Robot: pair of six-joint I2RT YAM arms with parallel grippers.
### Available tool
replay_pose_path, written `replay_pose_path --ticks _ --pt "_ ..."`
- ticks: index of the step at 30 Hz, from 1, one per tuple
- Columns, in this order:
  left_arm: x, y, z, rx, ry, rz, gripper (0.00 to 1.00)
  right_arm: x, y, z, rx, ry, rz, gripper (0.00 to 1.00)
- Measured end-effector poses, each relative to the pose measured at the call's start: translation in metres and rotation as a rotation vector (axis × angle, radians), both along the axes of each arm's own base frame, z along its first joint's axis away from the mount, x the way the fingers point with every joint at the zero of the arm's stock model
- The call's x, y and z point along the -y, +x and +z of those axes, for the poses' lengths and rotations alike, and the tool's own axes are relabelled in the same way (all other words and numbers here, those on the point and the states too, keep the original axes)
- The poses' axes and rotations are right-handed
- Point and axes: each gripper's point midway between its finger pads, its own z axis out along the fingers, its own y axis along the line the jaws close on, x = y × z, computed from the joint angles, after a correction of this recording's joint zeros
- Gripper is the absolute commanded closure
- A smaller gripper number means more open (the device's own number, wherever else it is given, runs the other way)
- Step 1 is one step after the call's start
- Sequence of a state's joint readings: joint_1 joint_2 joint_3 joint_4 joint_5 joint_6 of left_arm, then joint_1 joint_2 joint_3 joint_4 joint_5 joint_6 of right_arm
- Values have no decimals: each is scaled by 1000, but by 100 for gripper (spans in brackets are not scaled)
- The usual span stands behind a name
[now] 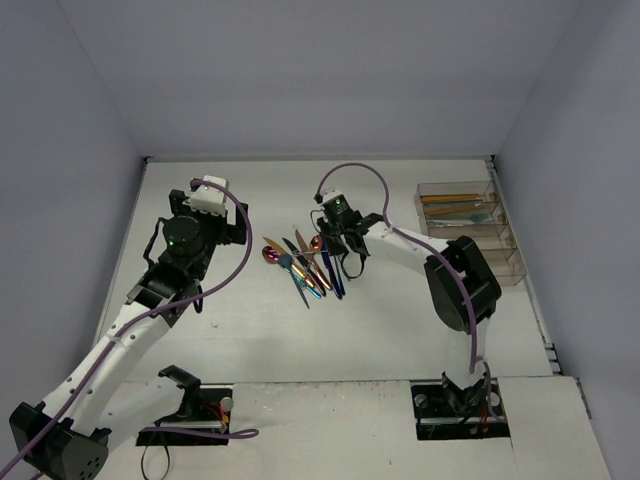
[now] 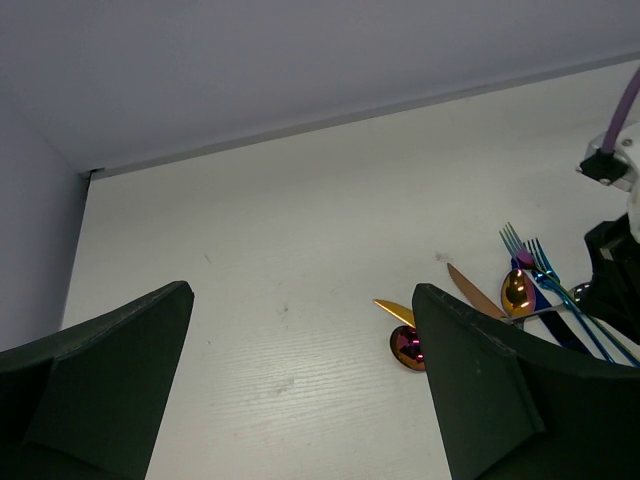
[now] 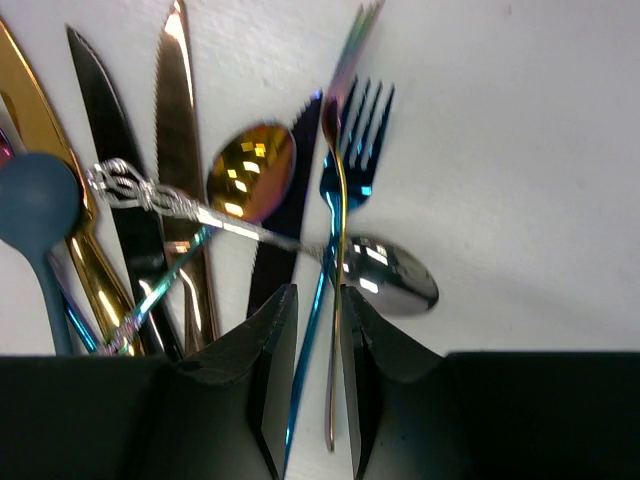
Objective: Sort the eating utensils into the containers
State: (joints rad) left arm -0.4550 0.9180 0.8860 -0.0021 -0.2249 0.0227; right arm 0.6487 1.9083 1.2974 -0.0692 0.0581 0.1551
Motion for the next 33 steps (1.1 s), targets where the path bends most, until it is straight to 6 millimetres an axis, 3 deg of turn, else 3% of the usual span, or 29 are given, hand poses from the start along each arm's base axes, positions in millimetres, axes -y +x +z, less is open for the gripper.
replay_pose_path --ticks 4,12,33 --pt "0 0 0 0 0 -1 10 -14 21 -1 30 1 26 80" --pt "0 0 0 0 0 -1 10 -19 37 -31 6 -48 43 82" --pt "1 0 0 -1 0 -3 10 -14 49 -28 34 -74 50 83"
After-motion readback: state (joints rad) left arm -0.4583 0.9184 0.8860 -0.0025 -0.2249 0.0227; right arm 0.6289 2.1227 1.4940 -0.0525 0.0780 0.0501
